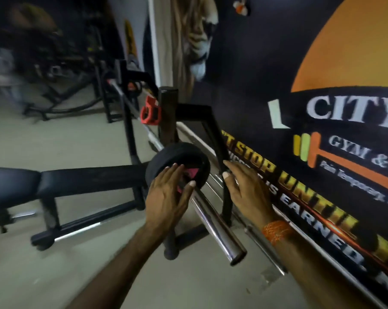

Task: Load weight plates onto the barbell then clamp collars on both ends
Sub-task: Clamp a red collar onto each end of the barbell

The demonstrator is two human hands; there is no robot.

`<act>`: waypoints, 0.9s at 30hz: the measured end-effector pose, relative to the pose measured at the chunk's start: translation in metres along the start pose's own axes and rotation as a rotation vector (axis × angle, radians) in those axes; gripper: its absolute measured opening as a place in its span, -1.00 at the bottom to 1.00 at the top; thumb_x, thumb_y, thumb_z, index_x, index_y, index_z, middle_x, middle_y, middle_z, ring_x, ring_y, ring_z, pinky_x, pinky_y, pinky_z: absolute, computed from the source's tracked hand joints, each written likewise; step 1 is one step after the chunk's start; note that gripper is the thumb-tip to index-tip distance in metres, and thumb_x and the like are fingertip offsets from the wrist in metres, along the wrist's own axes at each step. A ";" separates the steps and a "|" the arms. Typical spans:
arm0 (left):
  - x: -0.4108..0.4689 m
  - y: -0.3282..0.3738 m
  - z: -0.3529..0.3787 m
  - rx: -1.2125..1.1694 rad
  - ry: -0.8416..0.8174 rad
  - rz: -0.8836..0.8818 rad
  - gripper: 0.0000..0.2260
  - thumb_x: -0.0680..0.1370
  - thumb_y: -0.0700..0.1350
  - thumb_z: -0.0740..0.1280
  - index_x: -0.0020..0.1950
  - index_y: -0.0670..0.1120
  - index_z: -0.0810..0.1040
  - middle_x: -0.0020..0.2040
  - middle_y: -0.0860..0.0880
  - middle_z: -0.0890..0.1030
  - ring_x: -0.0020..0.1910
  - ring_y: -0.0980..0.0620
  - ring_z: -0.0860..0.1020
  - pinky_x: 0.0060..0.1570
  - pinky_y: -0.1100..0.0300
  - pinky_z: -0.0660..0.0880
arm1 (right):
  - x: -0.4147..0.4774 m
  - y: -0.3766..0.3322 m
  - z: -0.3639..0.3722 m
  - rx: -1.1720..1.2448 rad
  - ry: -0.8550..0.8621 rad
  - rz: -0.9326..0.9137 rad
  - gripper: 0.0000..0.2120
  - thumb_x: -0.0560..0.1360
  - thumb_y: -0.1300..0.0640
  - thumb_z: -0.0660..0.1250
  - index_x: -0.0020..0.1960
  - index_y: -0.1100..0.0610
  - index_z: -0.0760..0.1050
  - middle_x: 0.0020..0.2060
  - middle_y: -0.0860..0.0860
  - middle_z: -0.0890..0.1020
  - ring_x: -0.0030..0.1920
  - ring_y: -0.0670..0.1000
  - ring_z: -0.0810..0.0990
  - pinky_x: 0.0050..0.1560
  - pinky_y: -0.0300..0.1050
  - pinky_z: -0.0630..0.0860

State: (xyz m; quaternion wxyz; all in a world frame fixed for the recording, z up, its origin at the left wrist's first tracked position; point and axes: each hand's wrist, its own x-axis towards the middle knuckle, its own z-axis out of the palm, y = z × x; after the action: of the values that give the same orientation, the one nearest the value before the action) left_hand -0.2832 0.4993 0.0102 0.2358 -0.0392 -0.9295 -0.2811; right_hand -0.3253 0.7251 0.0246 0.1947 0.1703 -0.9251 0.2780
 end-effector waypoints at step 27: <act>0.273 -0.105 0.009 -0.041 0.267 -0.400 -0.55 0.54 0.14 0.44 0.38 -0.01 0.56 0.27 -0.06 0.65 0.08 0.02 0.64 -0.10 0.27 0.46 | 0.222 0.024 0.078 0.562 -0.712 -0.331 -0.43 0.37 -0.28 0.49 0.36 -0.22 0.53 0.26 -0.27 0.58 0.25 -0.37 0.50 0.27 -0.36 0.47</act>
State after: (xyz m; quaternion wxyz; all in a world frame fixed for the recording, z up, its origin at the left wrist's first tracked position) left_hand -0.5507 0.4000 0.0768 0.2953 0.1782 -0.8734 -0.3437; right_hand -0.5484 0.6530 0.0547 -0.1463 0.4459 -0.7837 0.4070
